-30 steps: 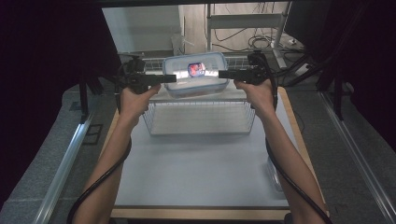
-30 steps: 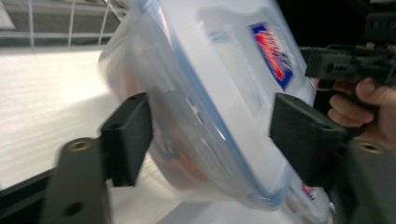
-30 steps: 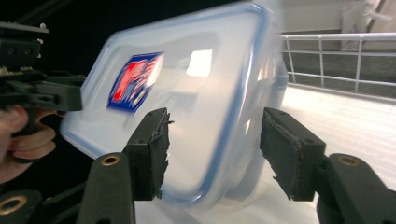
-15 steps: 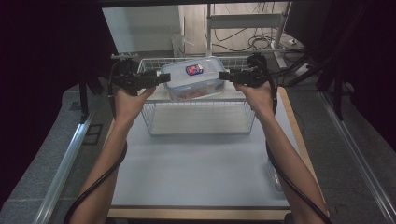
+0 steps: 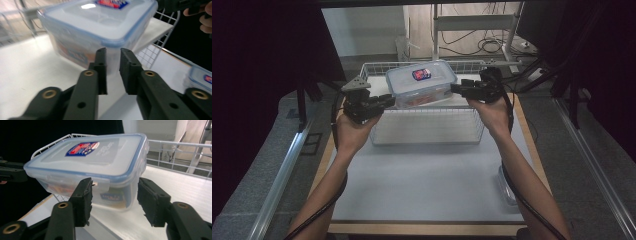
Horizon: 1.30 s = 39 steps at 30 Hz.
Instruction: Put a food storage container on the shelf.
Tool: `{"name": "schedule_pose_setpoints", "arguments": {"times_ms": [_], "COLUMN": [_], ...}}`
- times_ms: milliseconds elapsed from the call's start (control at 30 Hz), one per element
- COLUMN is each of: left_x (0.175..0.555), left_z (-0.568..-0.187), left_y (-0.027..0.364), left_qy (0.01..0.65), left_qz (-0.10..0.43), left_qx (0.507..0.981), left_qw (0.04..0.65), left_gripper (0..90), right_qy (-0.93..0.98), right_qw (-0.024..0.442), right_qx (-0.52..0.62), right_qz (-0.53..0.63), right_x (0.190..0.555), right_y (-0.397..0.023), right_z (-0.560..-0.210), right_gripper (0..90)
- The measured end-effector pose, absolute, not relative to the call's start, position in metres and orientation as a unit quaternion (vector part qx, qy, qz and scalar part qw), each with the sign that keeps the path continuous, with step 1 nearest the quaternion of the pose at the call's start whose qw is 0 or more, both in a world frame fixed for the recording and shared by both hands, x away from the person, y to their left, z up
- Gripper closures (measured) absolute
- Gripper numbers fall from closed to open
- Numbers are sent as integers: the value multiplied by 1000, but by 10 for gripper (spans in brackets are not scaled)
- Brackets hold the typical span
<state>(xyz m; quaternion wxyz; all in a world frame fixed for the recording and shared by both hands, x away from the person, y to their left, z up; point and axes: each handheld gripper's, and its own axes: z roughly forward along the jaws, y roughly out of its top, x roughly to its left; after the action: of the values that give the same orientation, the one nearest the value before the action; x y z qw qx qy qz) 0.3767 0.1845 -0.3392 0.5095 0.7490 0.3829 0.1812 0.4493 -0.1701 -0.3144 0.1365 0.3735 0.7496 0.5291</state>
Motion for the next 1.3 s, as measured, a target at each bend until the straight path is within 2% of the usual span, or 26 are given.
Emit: {"name": "schedule_pose_setpoints", "arguments": {"times_ms": [167, 333, 467, 900, 1100, 1167, 1300], "left_x": [377, 380, 385, 418, 416, 411, 397], "left_z": [-347, -350, -351, -351, -349, -349, -350], "left_y": [177, 167, 165, 171, 167, 166, 165], "left_qy": [376, 377, 388, 429, 419, 414, 399], "left_qz": [168, 175, 183, 180, 181, 180, 186], "left_qx": [759, 769, 767, 751, 755, 757, 762], "left_qw": [504, 486, 478, 468, 471, 472, 475], "left_gripper": [841, 857, 860, 842, 820, 799, 701], "right_qy": [752, 761, 765, 774, 777, 778, 779], "right_qw": [147, 144, 140, 128, 126, 127, 124], "right_qx": [373, 370, 369, 360, 353, 351, 343], "right_qz": [523, 513, 509, 505, 506, 506, 509], "right_x": [443, 441, 441, 442, 439, 437, 431], "right_y": [-170, -169, -169, -160, -157, -158, -160], "right_z": [-321, -329, -334, -341, -342, -343, -343], "right_gripper": [542, 632, 665, 668, 654, 645, 604]}}
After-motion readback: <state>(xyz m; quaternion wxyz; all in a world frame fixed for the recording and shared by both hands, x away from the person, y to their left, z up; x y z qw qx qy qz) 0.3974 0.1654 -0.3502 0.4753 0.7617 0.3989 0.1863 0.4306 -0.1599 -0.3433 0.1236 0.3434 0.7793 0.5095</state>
